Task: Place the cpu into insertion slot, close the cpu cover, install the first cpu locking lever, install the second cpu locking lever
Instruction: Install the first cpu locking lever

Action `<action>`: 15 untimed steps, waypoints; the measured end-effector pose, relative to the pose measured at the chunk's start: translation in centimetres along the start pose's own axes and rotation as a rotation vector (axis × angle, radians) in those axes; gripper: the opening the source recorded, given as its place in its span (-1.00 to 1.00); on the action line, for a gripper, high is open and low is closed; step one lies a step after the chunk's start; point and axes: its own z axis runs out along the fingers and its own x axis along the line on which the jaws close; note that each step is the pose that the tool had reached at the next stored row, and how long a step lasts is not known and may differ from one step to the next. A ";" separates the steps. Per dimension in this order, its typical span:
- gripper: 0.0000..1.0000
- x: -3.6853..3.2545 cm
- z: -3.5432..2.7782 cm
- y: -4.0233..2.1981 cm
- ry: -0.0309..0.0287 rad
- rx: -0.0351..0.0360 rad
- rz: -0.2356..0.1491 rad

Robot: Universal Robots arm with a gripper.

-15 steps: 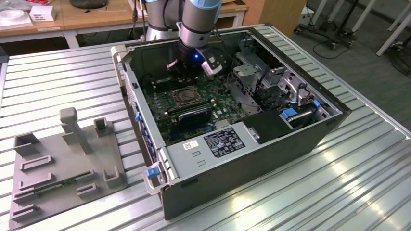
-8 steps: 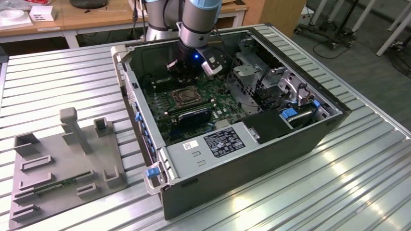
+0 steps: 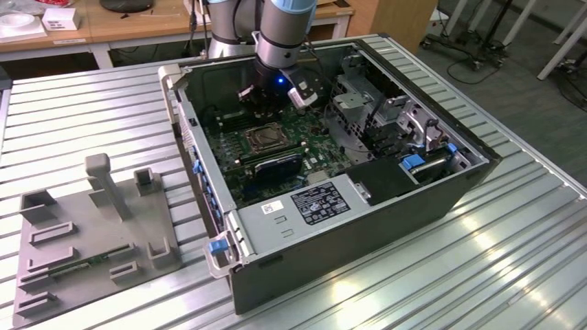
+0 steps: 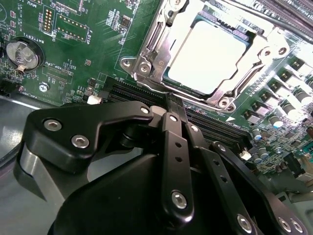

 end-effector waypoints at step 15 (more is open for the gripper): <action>-0.79 0.03 -0.38 0.06 -0.0002 -0.0004 0.000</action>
